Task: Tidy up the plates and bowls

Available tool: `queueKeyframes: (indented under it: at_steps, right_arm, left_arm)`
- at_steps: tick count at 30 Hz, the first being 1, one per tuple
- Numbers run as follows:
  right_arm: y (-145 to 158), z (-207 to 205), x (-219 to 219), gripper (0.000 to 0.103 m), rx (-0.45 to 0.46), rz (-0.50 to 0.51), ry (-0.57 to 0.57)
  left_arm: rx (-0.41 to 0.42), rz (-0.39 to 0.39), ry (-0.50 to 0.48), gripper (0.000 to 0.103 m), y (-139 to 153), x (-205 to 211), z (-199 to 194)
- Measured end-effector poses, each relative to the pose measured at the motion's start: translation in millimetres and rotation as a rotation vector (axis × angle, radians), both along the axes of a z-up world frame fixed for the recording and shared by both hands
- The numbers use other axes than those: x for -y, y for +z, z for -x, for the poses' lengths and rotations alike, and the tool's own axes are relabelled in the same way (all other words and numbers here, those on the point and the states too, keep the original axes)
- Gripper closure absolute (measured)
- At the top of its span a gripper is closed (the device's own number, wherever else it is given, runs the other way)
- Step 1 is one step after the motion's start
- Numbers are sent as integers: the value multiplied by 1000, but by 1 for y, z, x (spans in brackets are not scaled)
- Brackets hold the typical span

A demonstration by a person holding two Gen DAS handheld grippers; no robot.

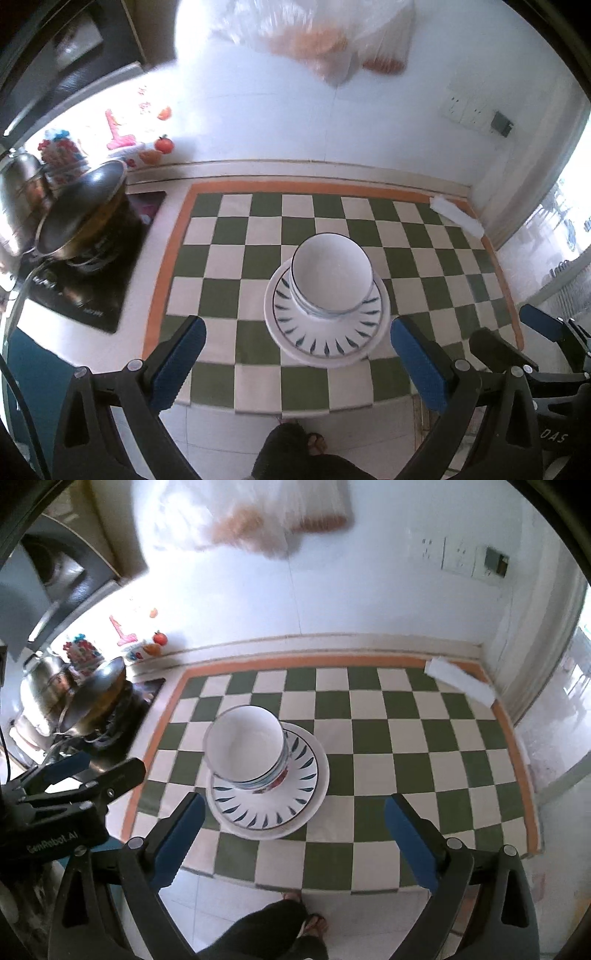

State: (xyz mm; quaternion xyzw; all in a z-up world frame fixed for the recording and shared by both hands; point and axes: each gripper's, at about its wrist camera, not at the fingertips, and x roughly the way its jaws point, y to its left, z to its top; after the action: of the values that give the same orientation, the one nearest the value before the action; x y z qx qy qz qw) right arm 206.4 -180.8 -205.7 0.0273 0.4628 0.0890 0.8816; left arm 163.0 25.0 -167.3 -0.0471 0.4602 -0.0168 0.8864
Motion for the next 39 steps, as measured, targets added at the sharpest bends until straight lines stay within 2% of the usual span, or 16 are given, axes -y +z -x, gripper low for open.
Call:
queueKeyframes:
  at_steps: [7, 16, 20, 26, 35, 39]
  right_arm:
    - [56, 85, 3, 3, 96, -7, 6]
    - [107, 184, 7, 3, 196, 14, -46]
    - [119, 222, 1, 3, 216, 14, -72]
    - [132, 272, -10, 2, 247, 33, -85]
    - [140, 310, -19, 2, 269, 70, -103]
    - [140, 313, -19, 2, 270, 77, -111]
  left_arm:
    - [68, -9, 23, 0, 41, -2, 74]
    - [148, -23, 34, 0, 75, -15, 156]
    - [180, -67, 34, 0, 87, -22, 190]
    - [216, -86, 31, 0, 97, -31, 227]
    - [234, -66, 21, 0, 100, -39, 254]
    - [234, -68, 27, 0, 99, -37, 257]
